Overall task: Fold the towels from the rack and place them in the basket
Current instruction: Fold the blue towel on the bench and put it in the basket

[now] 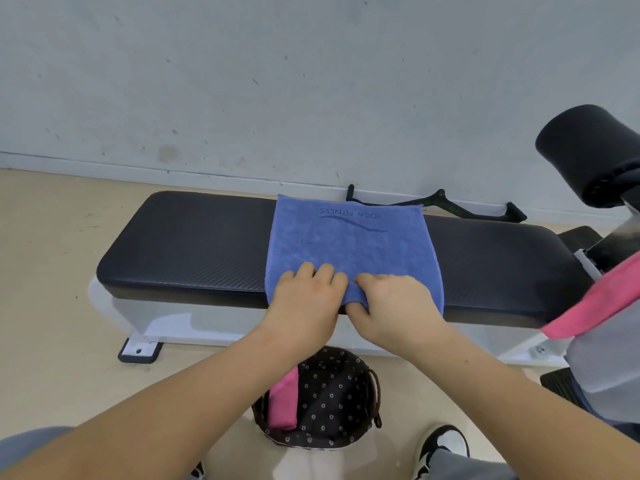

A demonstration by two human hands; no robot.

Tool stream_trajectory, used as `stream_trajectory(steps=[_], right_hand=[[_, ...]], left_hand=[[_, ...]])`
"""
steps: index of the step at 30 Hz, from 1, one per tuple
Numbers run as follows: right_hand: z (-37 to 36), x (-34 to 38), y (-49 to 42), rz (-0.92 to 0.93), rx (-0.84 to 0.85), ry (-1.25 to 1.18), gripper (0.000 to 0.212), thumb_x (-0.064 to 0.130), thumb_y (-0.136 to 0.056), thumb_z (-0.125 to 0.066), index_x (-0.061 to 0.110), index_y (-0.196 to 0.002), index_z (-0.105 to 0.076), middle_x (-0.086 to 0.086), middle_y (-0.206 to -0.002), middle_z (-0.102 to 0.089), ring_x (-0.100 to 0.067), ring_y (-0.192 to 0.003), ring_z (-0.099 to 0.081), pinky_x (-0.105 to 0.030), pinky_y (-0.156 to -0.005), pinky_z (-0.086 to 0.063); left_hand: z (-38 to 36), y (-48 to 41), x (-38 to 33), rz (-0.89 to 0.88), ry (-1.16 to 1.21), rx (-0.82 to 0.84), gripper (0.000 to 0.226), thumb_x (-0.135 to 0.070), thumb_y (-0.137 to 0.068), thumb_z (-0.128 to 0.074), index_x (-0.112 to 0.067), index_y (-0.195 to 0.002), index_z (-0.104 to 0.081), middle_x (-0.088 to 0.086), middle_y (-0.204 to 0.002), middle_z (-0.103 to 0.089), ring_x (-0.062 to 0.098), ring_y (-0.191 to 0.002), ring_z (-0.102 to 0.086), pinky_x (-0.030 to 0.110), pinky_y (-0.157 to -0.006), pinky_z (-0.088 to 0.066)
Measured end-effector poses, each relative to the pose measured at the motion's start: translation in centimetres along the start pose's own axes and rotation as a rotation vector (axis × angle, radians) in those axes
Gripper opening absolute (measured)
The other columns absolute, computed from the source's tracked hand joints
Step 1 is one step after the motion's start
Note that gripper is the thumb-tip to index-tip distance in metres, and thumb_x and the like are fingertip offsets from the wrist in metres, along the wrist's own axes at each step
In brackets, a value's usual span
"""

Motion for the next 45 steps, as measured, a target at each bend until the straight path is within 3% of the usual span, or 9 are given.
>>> stream_trajectory(steps=[8,12,15,22,25,29,32,37,45], right_hand=[[-0.9,0.3,0.7,0.026,-0.012,0.067,0.012,0.018,-0.075,-0.067,0.012,-0.075,-0.056,-0.004,-0.066,-0.056,-0.027,-0.054,-0.054,-0.030,-0.044,-0.028],[-0.9,0.5,1.4,0.015,0.121,0.152,0.028,0.016,-0.097,-0.046,0.011,-0.123,-0.054,-0.011,-0.129,-0.056,-0.029,-0.116,-0.055,-0.032,-0.073,-0.036],[-0.9,-0.6,2.2,-0.038,0.144,0.091,0.040,0.010,-0.097,-0.047,0.015,-0.136,-0.052,-0.004,-0.144,-0.051,-0.024,-0.135,-0.047,-0.034,-0.092,-0.050],[-1.2,-2.2,3.6,-0.006,-0.039,0.189,0.053,-0.011,-0.047,-0.071,0.012,-0.094,-0.072,-0.004,-0.094,-0.071,-0.031,-0.085,-0.070,-0.033,-0.056,-0.051],[0.2,-3.9,4.1,-0.107,-0.064,0.191,0.040,-0.011,-0.054,-0.062,0.016,-0.083,-0.068,0.001,-0.075,-0.061,-0.028,-0.074,-0.064,-0.028,-0.051,-0.038],[1.2,-5.9,5.0,-0.136,-0.006,0.112,0.036,0.005,-0.082,-0.057,0.026,-0.106,-0.073,0.006,-0.101,-0.063,-0.019,-0.096,-0.059,-0.033,-0.065,-0.053],[2.9,-6.3,5.0,-0.137,0.081,-0.047,0.029,0.005,-0.081,-0.053,0.021,-0.089,-0.075,0.004,-0.089,-0.066,-0.022,-0.088,-0.058,-0.032,-0.067,-0.052],[5.1,-8.5,4.8,-0.336,0.105,-0.328,0.026,0.003,-0.071,-0.047,0.015,-0.056,-0.029,-0.002,-0.057,-0.028,-0.020,-0.061,-0.023,-0.032,-0.056,-0.022],[4.7,-11.2,3.4,-0.618,-0.025,-0.920,0.019,0.009,-0.086,-0.051,-0.005,-0.073,-0.052,-0.011,-0.070,-0.043,-0.023,-0.068,-0.037,-0.032,-0.060,-0.031]], left_hand=[[3.2,1.0,0.7,0.061,-0.075,-0.040,0.020,-0.007,-0.093,-0.047,-0.023,-0.093,-0.034,-0.005,-0.084,-0.038,0.018,-0.076,-0.041,0.030,-0.048,-0.014],[2.4,1.8,1.9,0.022,-0.037,-0.057,0.029,-0.004,-0.081,-0.061,-0.023,-0.081,-0.039,-0.006,-0.079,-0.040,0.018,-0.073,-0.037,0.029,-0.053,-0.020],[1.1,2.5,3.0,-0.028,-0.037,0.007,0.031,-0.001,-0.059,-0.072,-0.018,-0.073,-0.050,-0.005,-0.074,-0.048,0.018,-0.064,-0.045,0.028,-0.054,-0.024],[1.4,2.7,3.5,0.032,0.029,-0.004,0.015,-0.008,-0.088,-0.052,-0.017,-0.084,-0.041,-0.007,-0.070,-0.039,0.025,-0.071,-0.047,0.032,-0.054,-0.025],[2.6,3.0,4.6,0.107,0.038,0.020,0.013,-0.007,-0.091,-0.042,-0.019,-0.086,-0.041,-0.003,-0.065,-0.038,0.024,-0.063,-0.042,0.035,-0.053,-0.026],[3.0,3.2,5.8,0.135,0.154,0.015,0.018,-0.002,-0.085,-0.048,-0.019,-0.079,-0.046,-0.001,-0.061,-0.043,0.020,-0.056,-0.038,0.033,-0.050,-0.024],[3.5,3.1,6.6,0.182,0.298,-0.017,0.019,-0.002,-0.085,-0.049,-0.017,-0.073,-0.052,0.001,-0.059,-0.050,0.024,-0.058,-0.045,0.033,-0.050,-0.031],[4.8,2.9,7.7,0.411,0.730,0.024,0.015,0.000,-0.083,-0.045,-0.002,-0.068,-0.048,0.000,-0.057,-0.041,0.019,-0.057,-0.035,0.029,-0.054,-0.029],[4.9,2.1,7.9,0.599,0.977,0.104,0.021,-0.005,-0.090,-0.045,-0.005,-0.093,-0.065,0.006,-0.081,-0.064,0.022,-0.070,-0.058,0.031,-0.057,-0.051]])
Point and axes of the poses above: each hand's wrist, its own y-axis away from the middle knuckle, its own z-axis out of the back of the hand, x = y × z, the point moved 3 cm from there along -y, towards the middle knuckle
